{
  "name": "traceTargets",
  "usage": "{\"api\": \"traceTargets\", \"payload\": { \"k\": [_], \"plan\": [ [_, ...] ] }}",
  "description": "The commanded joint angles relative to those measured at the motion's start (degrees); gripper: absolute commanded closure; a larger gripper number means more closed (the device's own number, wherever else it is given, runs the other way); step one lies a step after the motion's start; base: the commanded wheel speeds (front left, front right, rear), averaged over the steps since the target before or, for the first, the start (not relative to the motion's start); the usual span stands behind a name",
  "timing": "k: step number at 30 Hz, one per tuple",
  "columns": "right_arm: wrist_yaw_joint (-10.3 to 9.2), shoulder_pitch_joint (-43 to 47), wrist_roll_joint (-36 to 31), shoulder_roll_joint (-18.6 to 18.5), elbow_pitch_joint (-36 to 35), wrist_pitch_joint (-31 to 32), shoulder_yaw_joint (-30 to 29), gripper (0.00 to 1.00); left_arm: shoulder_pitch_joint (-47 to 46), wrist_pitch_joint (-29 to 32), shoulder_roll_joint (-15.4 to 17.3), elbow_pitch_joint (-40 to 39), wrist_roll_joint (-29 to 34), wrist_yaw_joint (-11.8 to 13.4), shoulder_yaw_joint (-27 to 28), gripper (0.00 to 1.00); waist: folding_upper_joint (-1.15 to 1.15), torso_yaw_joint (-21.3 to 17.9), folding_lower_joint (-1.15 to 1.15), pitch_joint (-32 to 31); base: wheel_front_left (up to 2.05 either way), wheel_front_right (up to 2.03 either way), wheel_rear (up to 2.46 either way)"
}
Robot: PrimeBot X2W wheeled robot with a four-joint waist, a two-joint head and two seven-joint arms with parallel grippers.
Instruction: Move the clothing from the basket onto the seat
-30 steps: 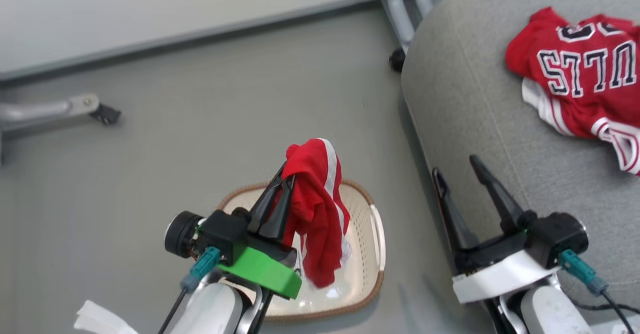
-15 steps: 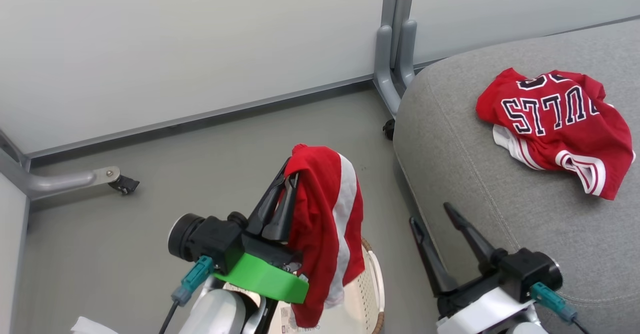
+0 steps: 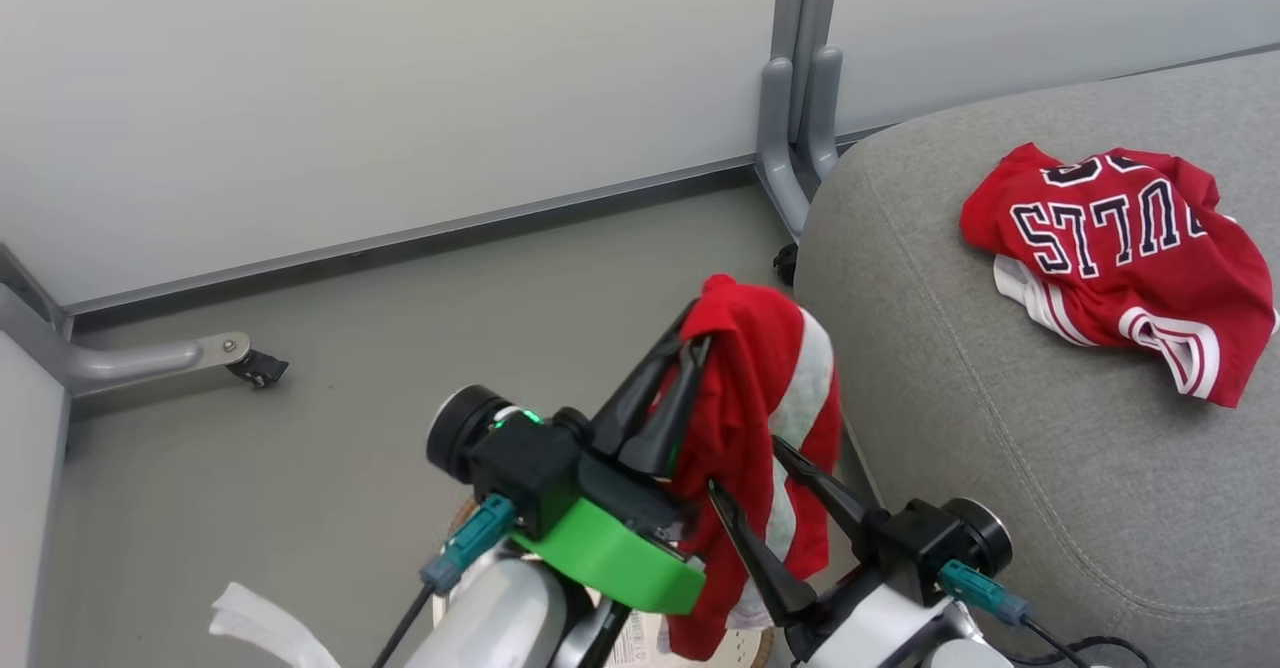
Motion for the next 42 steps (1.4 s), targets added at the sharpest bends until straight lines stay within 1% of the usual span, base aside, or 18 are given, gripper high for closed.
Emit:
{"api": "traceTargets", "payload": {
  "k": [1,9,10,11,12,13,25,26,27,28,29,42],
  "plan": [
    [-0.08,-0.92,-0.86,-0.14,1.28,-0.1,-0.05,0.0,-1.35,0.3,-0.03,-0.92,-0.39,0.5,-0.89,1.0,0.0,0.31,0.0,0.06,0.0,0.0,0.0],
    [-0.08,-1.62,-2.91,1.19,4.45,-0.1,-2.73,0.0,-2.92,1.72,-0.02,-3.7,-1.6,2.09,-4.61,1.0,0.0,0.76,0.0,-0.1,0.0,0.0,0.0],
    [-0.08,-1.67,-3.08,1.23,4.57,-0.1,-2.92,0.24,-2.96,1.89,-0.02,-3.74,-1.55,2.12,-4.84,1.0,0.0,0.77,0.0,-0.12,0.0,0.0,0.0],
    [-0.08,-1.69,-3.17,1.27,4.65,-0.1,-3.05,0.63,-2.95,1.99,-0.02,-3.68,-1.45,2.21,-5.06,1.0,0.0,0.79,0.0,-0.14,0.0,0.0,0.0],
    [-0.08,-1.74,-3.39,1.32,4.73,-0.1,-3.03,0.98,-2.97,2.02,-0.02,-3.61,-1.43,2.32,-5.12,1.0,0.0,0.79,0.0,-0.13,0.0,0.0,0.0],
    [-0.08,-1.8,-3.53,1.39,4.77,-0.1,-3.01,1.0,-2.92,2.06,-0.02,-3.52,-1.55,2.48,-5.17,1.0,0.0,0.79,0.0,-0.11,0.0,0.0,0.0],
    [-0.08,-1.89,-3.21,1.37,4.43,-0.1,-2.84,1.0,-2.46,1.89,0.71,-1.73,-2.05,3.27,-4.8,1.0,0.0,0.51,0.0,1.05,0.0,0.0,0.0],
    [-0.08,-1.84,-3.14,1.34,4.41,-0.1,-2.88,1.0,-2.49,1.77,0.76,-1.61,-2.03,3.24,-4.87,0.97,0.0,0.52,0.0,1.13,0.0,0.0,0.0],
    [-0.08,-1.8,-3.09,1.33,4.39,-0.1,-2.9,1.0,-2.49,1.67,0.83,-1.5,-1.99,3.2,-4.93,0.63,0.0,0.52,0.0,1.18,0.0,0.0,0.0],
    [-0.08,-1.75,-3.06,1.31,4.35,-0.1,-2.91,1.0,-2.51,1.61,0.96,-1.3,-1.91,3.17,-4.98,0.02,0.0,0.51,0.0,1.24,0.0,0.0,0.0],
    [-0.08,-1.72,-3.04,1.3,4.31,-0.1,-2.91,1.0,-2.53,1.55,1.0,-1.18,-1.87,3.29,-4.95,0.0,0.0,0.51,0.0,1.28,0.0,0.0,0.0],
    [-0.08,-1.79,-2.77,1.0,3.86,-0.1,-3.63,1.0,-2.5,2.19,1.43,0.07,-2.35,3.52,-5.64,0.0,0.0,0.66,0.0,1.93,0.0,0.0,0.0]
  ]
}}
